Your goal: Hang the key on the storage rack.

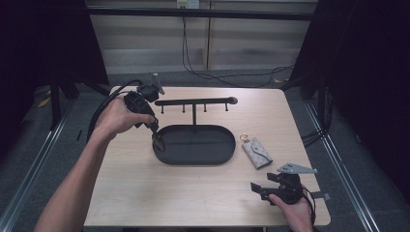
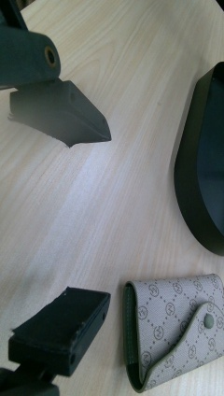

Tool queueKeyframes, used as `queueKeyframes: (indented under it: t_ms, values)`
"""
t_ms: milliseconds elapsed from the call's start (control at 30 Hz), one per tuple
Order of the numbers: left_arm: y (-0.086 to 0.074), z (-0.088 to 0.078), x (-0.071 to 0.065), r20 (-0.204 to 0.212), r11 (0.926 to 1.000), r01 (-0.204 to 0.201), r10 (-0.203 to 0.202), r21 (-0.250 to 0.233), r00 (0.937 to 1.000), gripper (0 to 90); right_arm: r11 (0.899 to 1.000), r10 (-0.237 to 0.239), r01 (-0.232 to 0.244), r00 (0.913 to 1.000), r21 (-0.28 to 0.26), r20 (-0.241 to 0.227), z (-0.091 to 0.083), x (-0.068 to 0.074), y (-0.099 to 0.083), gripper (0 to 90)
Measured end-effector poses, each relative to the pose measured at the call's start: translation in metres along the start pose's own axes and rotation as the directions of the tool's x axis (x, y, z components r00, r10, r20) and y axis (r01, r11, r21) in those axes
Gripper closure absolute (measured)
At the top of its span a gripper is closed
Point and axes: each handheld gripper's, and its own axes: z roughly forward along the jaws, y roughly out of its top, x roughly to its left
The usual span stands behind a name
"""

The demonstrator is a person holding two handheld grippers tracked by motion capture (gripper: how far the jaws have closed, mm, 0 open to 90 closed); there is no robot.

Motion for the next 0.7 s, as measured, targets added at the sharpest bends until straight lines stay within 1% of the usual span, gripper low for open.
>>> queueKeyframes:
  t_ms: [67, 133, 167, 233, 300, 333, 400, 433, 467, 500, 600, 667, 700]
  values:
    - [0.005, 0.001, 0.003, -0.002, 0.9999, 0.014, -0.014, -0.004, 0.9999, 70.7, 1.0, -0.001, 0.001, 1.0, 0.001, -0.002, 0.0, 0.0, 0.0, 18.3]
    - [0.007, 0.002, 0.004, -0.003, 0.9999, 0.01, -0.01, 0.001, 0.9999, 70.8, 1.0, -0.001, 0.001, 1.0, 0.0, -0.003, 0.0, 0.0, 0.0, 18.3]
    - [0.009, 0.004, 0.005, -0.008, 0.9998, 0.017, -0.017, 0.001, 0.9998, 70.8, 1.0, -0.001, 0.001, 1.0, 0.001, -0.003, 0.0, 0.0, 0.0, 18.3]
    - [0.011, 0.005, 0.006, -0.001, 0.9999, 0.015, -0.015, 0.006, 0.9999, 70.8, 1.0, -0.001, 0.001, 1.0, 0.0, -0.003, 0.0, 0.0, 0.0, 18.3]
    - [0.014, 0.006, 0.008, -0.01, 0.9998, 0.02, -0.02, 0.005, 0.9998, 70.8, 1.0, -0.001, 0.001, 1.0, 0.001, -0.005, 0.0, 0.0, 0.0, 18.4]
    - [0.017, 0.006, 0.008, -0.008, 0.9996, 0.027, -0.027, 0.007, 0.9996, 70.8, 1.0, -0.001, 0.001, 1.0, 0.001, -0.005, 0.0, 0.0, 0.0, 18.4]
    - [0.018, 0.007, 0.009, -0.005, 0.9997, 0.024, -0.024, 0.008, 0.9997, 70.8, 1.0, 0.0, 0.0, 1.0, 0.0, -0.005, 0.0, 0.001, 0.0, 18.4]
    - [0.021, 0.007, 0.01, -0.016, 0.9995, 0.029, -0.029, 0.009, 0.9994, 70.8, 1.0, -0.001, 0.001, 1.0, 0.0, -0.004, 0.0, 0.001, 0.0, 18.3]
    - [0.022, 0.007, 0.01, -0.018, 0.9995, 0.03, -0.03, 0.008, 0.9994, 70.8, 1.0, -0.003, 0.003, 1.0, 0.001, -0.007, 0.0, 0.0, 0.0, 18.4]
    - [0.025, 0.007, 0.011, -0.011, 0.9994, 0.034, -0.034, 0.004, 0.9994, 70.8, 1.0, -0.001, 0.001, 1.0, 0.002, -0.007, 0.0, 0.0, 0.0, 18.4]
    - [0.028, 0.006, 0.011, -0.01, 0.9991, 0.043, -0.043, 0.005, 0.999, 70.8, 1.0, -0.004, 0.004, 1.0, 0.003, -0.007, 0.0, 0.0, 0.0, 18.4]
    - [0.031, 0.008, 0.012, -0.012, 0.999, 0.044, -0.044, 0.01, 0.999, 70.8, 1.0, -0.002, 0.002, 1.0, 0.001, -0.009, 0.0, 0.0, 0.0, 18.4]
    - [0.032, 0.009, 0.012, -0.018, 0.9986, 0.052, -0.052, 0.009, 0.9985, 70.8, 1.0, -0.001, 0.001, 1.0, 0.001, -0.009, 0.0, 0.0, 0.0, 18.4]
